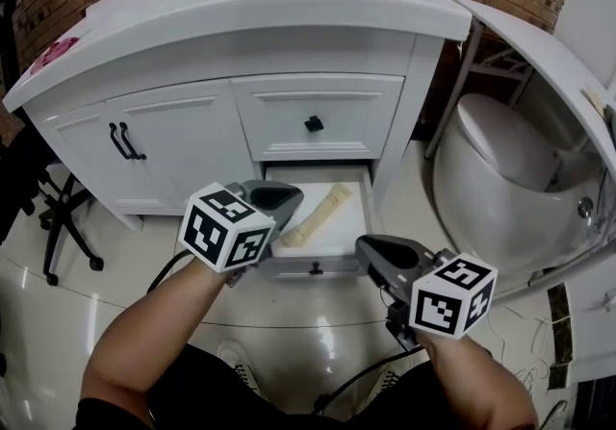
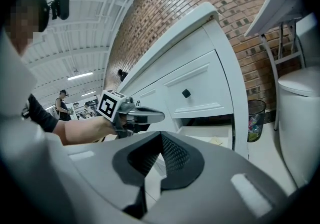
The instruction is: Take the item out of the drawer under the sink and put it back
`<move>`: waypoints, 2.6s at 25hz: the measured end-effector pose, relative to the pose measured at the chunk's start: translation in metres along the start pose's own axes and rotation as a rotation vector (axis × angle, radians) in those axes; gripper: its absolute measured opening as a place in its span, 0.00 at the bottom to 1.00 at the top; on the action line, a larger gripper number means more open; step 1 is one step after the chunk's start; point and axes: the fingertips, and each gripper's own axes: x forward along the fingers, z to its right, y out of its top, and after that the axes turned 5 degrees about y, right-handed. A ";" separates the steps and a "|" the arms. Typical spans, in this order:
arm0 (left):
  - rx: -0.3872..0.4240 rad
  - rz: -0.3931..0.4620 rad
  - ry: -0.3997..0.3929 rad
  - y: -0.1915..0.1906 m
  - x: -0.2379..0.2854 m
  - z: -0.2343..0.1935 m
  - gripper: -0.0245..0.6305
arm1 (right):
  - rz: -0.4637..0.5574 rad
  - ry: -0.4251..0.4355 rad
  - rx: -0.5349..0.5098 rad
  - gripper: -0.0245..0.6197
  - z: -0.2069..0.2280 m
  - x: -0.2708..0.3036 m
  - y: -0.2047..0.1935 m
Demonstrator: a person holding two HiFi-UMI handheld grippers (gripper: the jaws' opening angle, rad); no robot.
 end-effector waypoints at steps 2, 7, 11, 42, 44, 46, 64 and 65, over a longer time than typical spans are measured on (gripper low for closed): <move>-0.030 0.027 -0.011 0.000 -0.021 0.009 0.05 | 0.009 0.000 -0.002 0.04 -0.001 0.000 0.003; -0.104 0.099 -0.035 0.006 -0.073 0.034 0.05 | 0.040 0.002 -0.011 0.04 -0.003 -0.004 0.012; -0.129 0.110 -0.031 -0.014 -0.090 0.045 0.05 | 0.019 0.004 -0.021 0.04 -0.005 -0.003 0.007; -0.274 0.228 -0.111 -0.014 -0.128 0.076 0.05 | -0.001 0.036 -0.018 0.04 -0.048 -0.023 -0.004; -0.268 0.229 -0.109 -0.017 -0.138 0.086 0.05 | 0.011 0.055 -0.042 0.04 -0.067 -0.029 -0.002; -0.259 0.238 -0.100 -0.020 -0.151 0.095 0.05 | 0.020 0.063 -0.080 0.04 -0.084 -0.036 -0.001; -0.160 0.286 0.014 -0.036 -0.206 0.122 0.05 | -0.004 -0.018 -0.217 0.04 -0.132 -0.066 -0.026; -0.159 0.285 0.019 -0.036 -0.206 0.121 0.05 | -0.003 -0.021 -0.216 0.04 -0.131 -0.067 -0.025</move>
